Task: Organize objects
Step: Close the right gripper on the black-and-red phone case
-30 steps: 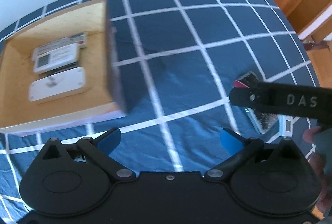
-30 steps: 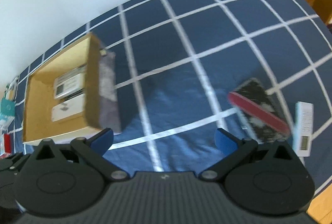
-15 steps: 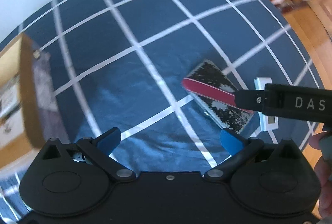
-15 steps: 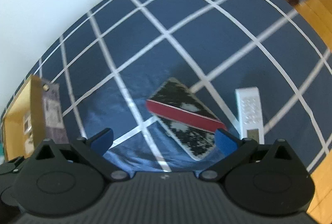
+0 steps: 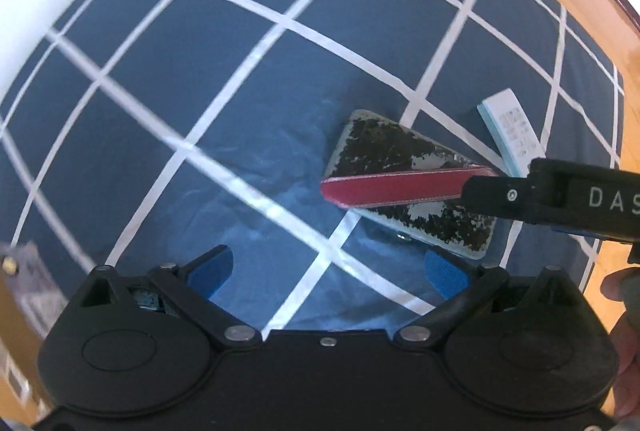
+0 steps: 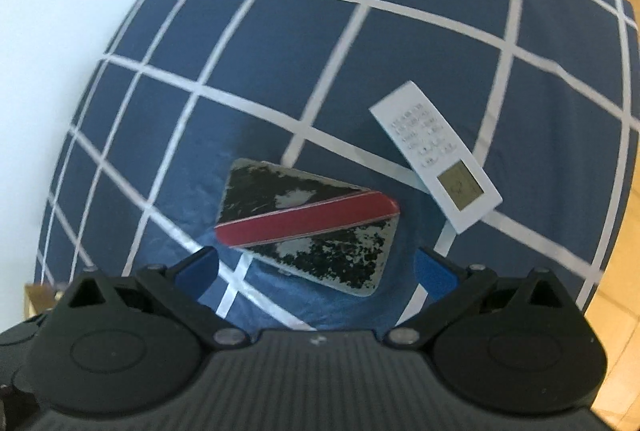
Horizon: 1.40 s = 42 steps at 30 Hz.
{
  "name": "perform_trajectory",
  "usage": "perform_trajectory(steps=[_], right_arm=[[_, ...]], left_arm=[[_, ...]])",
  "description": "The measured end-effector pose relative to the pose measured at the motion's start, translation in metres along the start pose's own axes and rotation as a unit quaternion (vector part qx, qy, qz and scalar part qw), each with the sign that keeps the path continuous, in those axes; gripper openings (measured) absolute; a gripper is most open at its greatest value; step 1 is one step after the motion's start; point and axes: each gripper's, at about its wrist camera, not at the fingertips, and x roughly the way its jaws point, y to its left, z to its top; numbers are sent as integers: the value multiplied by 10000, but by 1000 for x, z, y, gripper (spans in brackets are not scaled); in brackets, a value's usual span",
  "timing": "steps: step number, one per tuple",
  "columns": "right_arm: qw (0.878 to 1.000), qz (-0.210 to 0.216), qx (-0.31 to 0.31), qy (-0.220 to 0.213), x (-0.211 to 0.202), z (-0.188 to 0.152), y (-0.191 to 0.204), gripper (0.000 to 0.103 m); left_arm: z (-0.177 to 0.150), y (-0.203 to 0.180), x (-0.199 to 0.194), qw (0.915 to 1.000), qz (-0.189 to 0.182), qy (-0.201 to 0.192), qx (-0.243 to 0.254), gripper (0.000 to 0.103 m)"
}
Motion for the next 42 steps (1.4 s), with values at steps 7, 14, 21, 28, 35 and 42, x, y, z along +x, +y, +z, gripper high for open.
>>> perform_trajectory(steps=[7,14,21,28,35,42], right_arm=[[9980,-176,600,-20,23,3,-3,103],[9951,-356,903,195,49,1,-6,103],[9943,-438,931,287,64,-1,-8,100],[9954,-416,823,267,70,6,-5,92],[9977,-465,441,217,72,15,3,86],[9986,-433,-6,292,78,28,6,86]], left_arm=[[23,-6,31,9972,-133,284,685,103],[33,-6,56,9943,-305,482,905,103],[34,-12,72,9924,-468,539,1007,102],[34,-11,77,9933,-526,559,869,98],[36,-8,77,9939,-701,505,684,86],[45,-2,75,9955,-782,457,270,80]])
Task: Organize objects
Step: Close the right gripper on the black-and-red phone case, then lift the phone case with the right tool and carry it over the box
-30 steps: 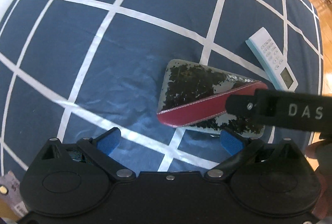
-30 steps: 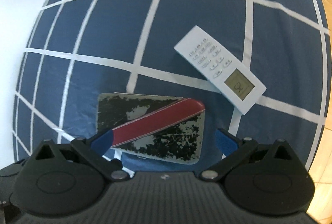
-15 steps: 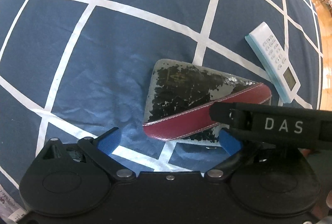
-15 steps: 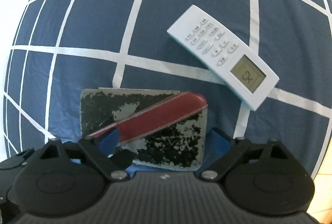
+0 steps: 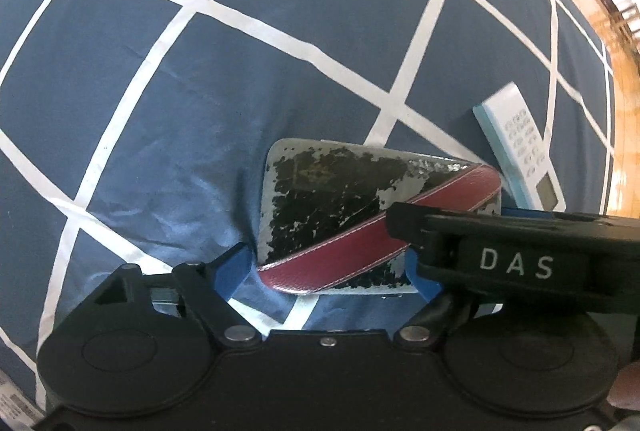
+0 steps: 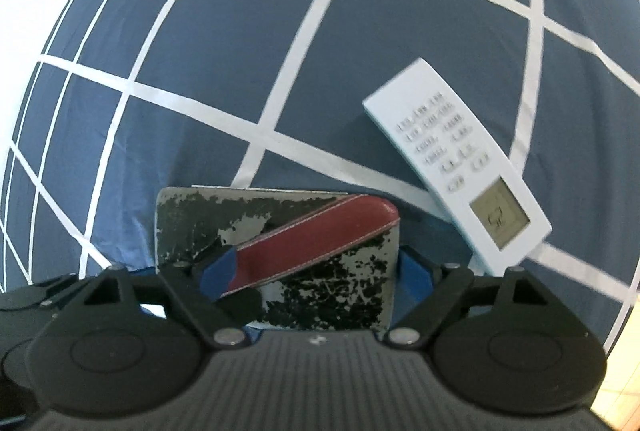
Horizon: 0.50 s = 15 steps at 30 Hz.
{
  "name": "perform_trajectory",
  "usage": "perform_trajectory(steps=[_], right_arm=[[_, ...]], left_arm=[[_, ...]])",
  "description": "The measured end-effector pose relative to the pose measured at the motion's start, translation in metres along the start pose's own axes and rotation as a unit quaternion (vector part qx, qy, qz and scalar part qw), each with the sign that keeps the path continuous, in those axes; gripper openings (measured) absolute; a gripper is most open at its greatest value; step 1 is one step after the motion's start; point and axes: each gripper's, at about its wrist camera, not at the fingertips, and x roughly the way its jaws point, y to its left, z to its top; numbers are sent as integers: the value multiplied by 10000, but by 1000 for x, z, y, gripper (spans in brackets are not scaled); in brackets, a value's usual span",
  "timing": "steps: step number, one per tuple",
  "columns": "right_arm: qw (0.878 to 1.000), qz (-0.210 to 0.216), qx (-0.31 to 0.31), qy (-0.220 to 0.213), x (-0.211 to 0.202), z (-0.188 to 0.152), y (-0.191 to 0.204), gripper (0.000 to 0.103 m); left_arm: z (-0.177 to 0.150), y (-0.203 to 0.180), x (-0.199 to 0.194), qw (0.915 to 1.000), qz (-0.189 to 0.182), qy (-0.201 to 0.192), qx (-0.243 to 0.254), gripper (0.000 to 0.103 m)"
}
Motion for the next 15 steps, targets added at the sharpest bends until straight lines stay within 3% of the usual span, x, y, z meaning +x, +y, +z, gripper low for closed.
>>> perform_trajectory(steps=[15], right_arm=[[9983,66,-569,45,0,14,0,81]], left_arm=[[-5,-3,-3,9982,124,-111,-581,79]])
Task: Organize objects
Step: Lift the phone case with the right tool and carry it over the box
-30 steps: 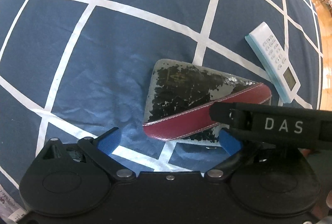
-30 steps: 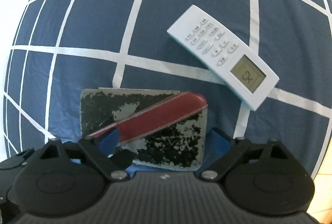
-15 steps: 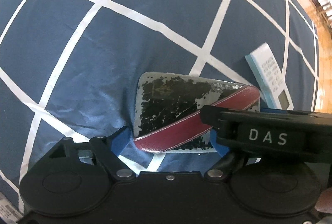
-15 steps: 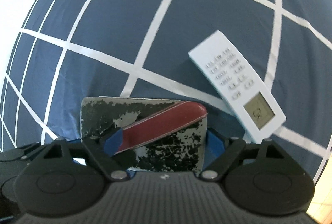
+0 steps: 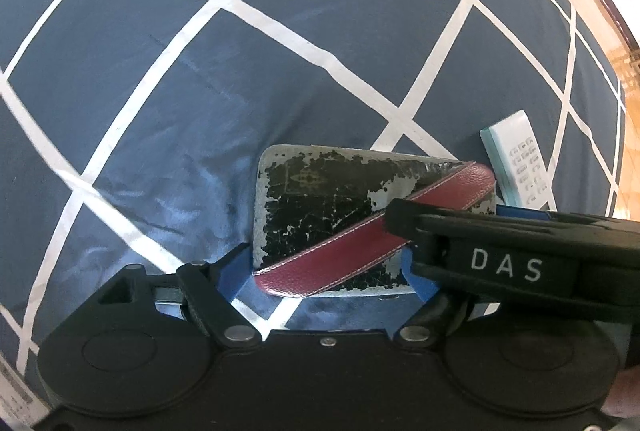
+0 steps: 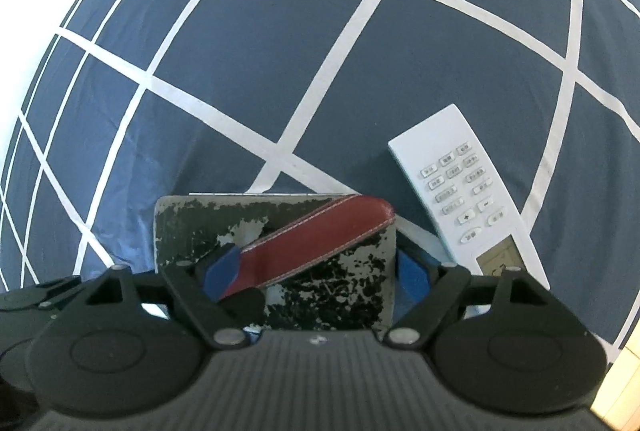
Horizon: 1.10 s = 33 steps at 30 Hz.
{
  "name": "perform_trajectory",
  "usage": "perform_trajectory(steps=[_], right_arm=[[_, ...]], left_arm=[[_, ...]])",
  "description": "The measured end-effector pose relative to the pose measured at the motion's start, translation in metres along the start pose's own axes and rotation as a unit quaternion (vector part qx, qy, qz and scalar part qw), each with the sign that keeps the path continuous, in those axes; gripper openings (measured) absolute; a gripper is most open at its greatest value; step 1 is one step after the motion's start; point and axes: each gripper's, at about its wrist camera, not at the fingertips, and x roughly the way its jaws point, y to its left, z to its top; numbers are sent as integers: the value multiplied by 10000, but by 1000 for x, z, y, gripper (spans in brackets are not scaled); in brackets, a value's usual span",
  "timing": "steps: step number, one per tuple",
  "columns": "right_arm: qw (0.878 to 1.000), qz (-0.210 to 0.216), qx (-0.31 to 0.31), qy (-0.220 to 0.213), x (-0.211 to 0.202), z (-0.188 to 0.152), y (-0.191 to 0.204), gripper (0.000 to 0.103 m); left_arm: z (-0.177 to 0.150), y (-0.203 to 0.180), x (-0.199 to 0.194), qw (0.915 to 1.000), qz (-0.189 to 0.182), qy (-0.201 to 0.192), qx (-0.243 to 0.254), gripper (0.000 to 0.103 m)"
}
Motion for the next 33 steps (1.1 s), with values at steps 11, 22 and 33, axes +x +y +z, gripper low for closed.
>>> perform_trajectory(steps=[11,22,33], right_arm=[[9983,231,-498,-184,-29,-11,13,80],[9898,586,-1249,-362,-78,-38,41,80],[9616,1075,-2512,-265,-114,-72,93,80]], left_arm=[[-25,-4,-38,9982,222,-409,-374,79],[-72,-2,-93,9891,548,-911,-1016,79],[-139,20,-150,9607,1012,-1402,-2173,79]])
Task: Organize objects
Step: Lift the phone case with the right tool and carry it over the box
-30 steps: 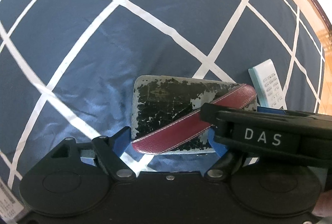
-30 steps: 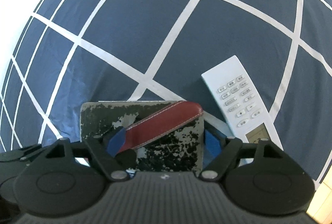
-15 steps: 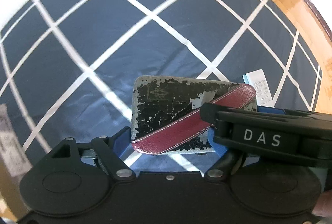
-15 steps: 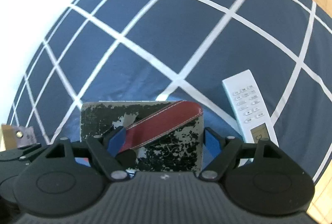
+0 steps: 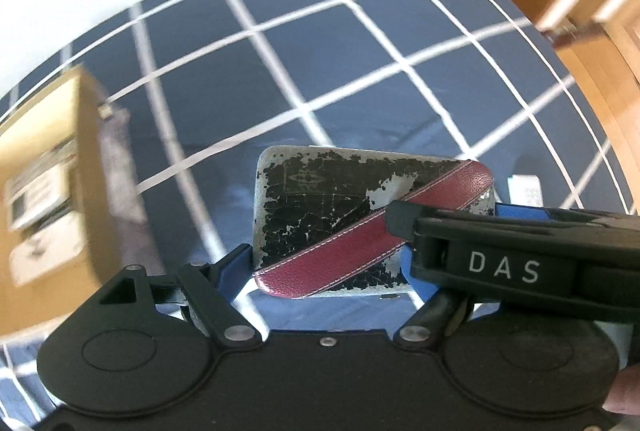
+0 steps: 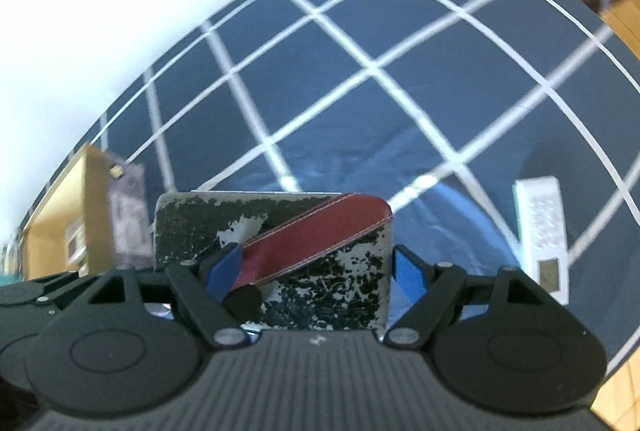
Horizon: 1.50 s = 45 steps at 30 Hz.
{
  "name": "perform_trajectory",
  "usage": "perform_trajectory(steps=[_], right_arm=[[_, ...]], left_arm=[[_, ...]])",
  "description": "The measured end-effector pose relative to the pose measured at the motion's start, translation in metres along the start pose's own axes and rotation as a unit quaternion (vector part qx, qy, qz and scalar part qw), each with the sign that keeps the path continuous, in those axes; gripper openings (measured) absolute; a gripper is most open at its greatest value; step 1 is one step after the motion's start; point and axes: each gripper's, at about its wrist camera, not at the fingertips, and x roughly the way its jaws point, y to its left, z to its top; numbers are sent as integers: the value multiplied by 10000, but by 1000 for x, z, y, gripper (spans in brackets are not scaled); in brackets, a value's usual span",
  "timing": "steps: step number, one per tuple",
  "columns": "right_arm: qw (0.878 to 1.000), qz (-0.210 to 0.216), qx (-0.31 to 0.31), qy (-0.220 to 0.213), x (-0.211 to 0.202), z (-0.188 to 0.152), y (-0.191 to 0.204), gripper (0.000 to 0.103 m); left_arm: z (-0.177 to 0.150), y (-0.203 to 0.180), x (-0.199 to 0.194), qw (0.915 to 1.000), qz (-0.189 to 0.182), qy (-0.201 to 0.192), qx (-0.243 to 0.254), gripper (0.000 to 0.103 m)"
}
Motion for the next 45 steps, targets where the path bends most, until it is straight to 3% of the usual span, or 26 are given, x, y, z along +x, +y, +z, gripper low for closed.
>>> perform_trajectory(steps=[10,25,36,45], right_arm=[[9946,413,-945,99,-7,-8,82,80],[9877,664,-1418,12,4,-25,221,80],[9826,702,-1709,169,47,-27,306,80],[9786,609,-1919,435,101,-5,359,80]], left_arm=[[-24,67,-46,9955,330,-311,-827,79],[-33,197,-89,9899,551,-551,-1187,79],[-32,284,-81,9849,558,-485,-1565,79],[-11,345,-48,9810,465,-290,-1859,79]])
